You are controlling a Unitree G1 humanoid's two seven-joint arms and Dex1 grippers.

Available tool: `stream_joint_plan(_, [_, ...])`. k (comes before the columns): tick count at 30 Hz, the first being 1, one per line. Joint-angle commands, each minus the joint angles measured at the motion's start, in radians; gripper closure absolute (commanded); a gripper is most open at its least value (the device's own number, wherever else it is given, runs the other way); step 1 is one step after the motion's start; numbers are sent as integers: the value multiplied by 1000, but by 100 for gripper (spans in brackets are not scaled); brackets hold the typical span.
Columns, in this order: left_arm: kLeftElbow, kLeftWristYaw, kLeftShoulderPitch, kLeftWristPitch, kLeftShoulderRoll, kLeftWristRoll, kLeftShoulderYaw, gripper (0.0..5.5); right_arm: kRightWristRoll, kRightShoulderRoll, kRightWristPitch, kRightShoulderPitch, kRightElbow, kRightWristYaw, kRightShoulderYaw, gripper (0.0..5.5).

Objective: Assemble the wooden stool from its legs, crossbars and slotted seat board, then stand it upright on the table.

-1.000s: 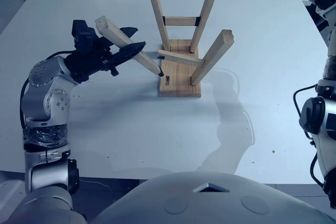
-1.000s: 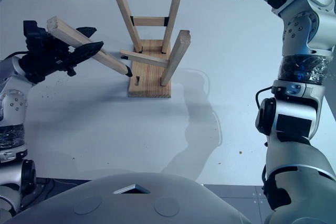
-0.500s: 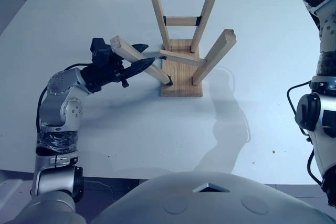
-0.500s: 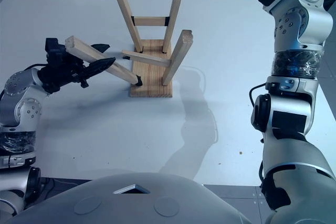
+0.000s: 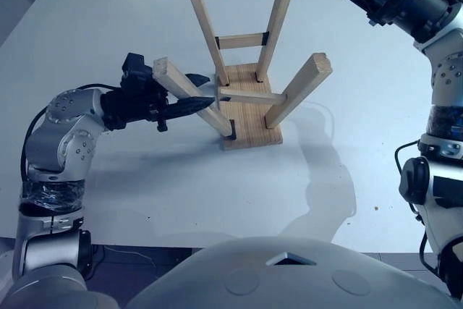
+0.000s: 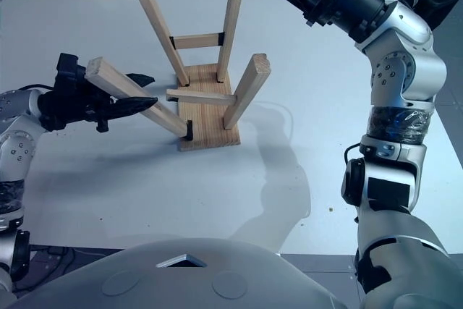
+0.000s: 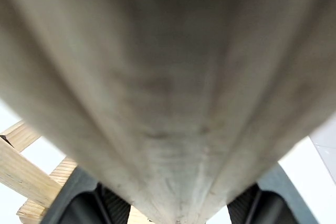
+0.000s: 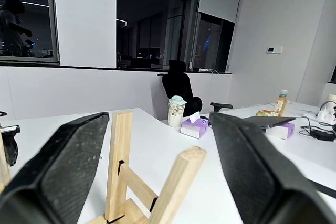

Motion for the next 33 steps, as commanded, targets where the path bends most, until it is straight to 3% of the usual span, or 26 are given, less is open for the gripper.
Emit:
stream_joint_plan(1, [33, -56, -59, 43, 41, 33, -42, 346, 3, 1, 7, -6, -3, -15, 2, 197])
stream_joint_plan(8, [107, -107, -133, 17, 19, 78, -89, 346, -21, -5, -3, -9, 14, 15, 45, 197])
stream_joint_plan(23, [220, -113, -149, -73, 6, 143, -72, 346, -36, -15, 1, -39, 59, 66, 89, 197])
stream_joint_plan(33, [368, -169, -281, -157, 15, 239, -115, 346, -35, 12, 13, -9, 20, 59, 101, 197])
